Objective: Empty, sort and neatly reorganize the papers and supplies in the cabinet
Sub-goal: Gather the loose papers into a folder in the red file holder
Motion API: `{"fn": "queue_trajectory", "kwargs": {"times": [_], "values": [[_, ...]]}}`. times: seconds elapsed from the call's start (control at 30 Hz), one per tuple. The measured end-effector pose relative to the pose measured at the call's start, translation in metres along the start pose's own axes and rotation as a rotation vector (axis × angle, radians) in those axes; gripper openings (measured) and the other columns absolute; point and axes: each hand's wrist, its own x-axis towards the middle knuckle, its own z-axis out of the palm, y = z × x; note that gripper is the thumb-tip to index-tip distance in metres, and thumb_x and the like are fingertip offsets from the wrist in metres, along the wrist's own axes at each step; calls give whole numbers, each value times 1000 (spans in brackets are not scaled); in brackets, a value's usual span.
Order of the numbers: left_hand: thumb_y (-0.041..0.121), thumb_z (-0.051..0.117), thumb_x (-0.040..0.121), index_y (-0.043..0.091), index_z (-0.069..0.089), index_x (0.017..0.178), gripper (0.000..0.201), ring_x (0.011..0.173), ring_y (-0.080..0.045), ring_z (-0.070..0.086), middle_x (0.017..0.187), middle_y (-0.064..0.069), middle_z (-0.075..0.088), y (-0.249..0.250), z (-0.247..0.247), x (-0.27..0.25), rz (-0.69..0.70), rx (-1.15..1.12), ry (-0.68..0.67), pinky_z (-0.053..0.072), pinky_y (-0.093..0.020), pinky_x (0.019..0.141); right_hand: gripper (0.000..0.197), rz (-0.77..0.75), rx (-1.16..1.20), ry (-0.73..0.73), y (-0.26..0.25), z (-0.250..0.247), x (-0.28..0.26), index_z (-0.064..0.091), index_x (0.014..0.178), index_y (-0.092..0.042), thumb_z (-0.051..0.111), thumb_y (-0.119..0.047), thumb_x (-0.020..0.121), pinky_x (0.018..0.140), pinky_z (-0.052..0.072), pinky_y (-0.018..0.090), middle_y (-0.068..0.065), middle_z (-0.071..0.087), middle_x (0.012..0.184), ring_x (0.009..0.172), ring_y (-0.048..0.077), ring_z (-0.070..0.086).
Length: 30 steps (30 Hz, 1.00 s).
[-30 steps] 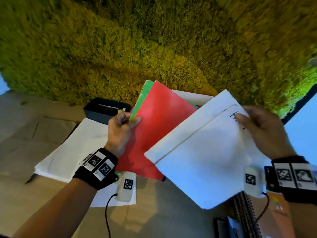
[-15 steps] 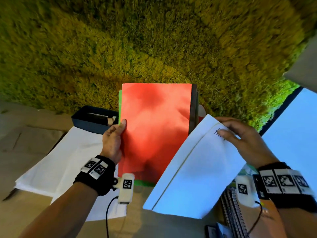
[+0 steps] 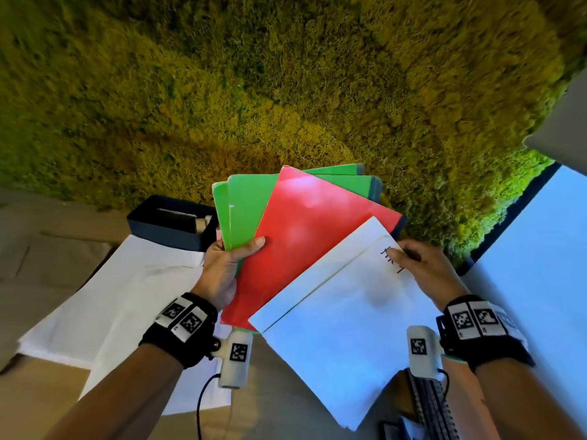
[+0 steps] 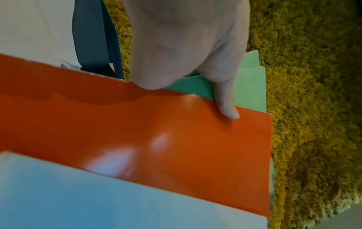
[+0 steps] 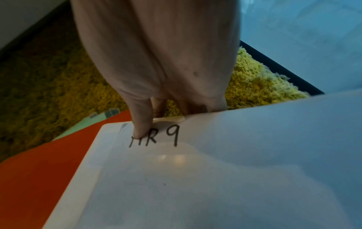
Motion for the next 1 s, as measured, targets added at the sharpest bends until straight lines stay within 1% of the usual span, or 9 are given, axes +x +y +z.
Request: {"fn": "queue_trajectory", "kwargs": {"times": [0.1,0.17,0.37,0.5,0.6,0.77,0.83,0.9,1.0], "values": [[10,78,66,6,67,114,49,86,-20,73,101,-10,75,2,-3,5,-10,-27,-16,58,-32,70,10,29,106,53,2,4,1,71,85,-9,63,-14,91,65,47,26,1,68,74,69,11,60],[14,72,76,7,67,112,37,83,-18,72,98,-8,75,5,-7,8,-6,-44,-10,58,-30,68,10,18,118,80,2,6,1,71,84,-8,65,-13,89,66,44,29,6,67,74,69,16,58],[22,61,94,13,68,112,21,83,-20,73,100,-6,76,17,-33,30,89,-42,187,61,-40,68,11,-11,-28,409,6,-13,-1,66,78,-12,67,-16,89,59,44,26,-8,66,60,54,3,56],[25,65,93,15,70,95,11,70,-13,71,83,4,76,38,-55,52,227,32,385,59,-33,63,16,-36,-183,685,9,-42,-7,63,86,-10,67,-25,89,66,43,34,18,66,79,71,28,59],[28,67,92,13,69,91,16,74,-19,68,85,0,74,49,-58,64,302,82,439,57,-41,76,24,-93,-253,781,11,-50,-8,64,93,-13,65,-36,87,73,51,47,19,68,89,83,36,63],[31,66,93,10,70,99,22,91,-21,69,103,-7,73,45,-39,66,323,97,374,52,-46,95,5,-218,-147,684,-8,-34,-12,61,85,-31,64,-33,88,72,51,37,13,67,93,83,29,63],[28,64,94,10,70,105,22,102,-25,67,112,-11,72,44,-30,63,297,83,288,53,-46,95,4,-237,-108,608,-17,-30,-14,63,89,-27,64,-30,90,68,49,28,12,68,94,80,21,62],[25,61,96,10,69,109,21,103,-23,67,112,-9,72,40,-24,61,276,98,183,55,-43,94,2,-233,-64,546,-23,-25,-15,64,91,-21,64,-23,92,68,50,29,10,70,91,78,17,62],[27,61,95,11,66,118,29,113,-26,63,124,-14,66,26,-23,58,237,153,40,54,-43,95,20,-273,9,503,-32,-9,-18,65,81,-34,63,-18,92,64,49,22,-3,70,83,73,6,62]]}}
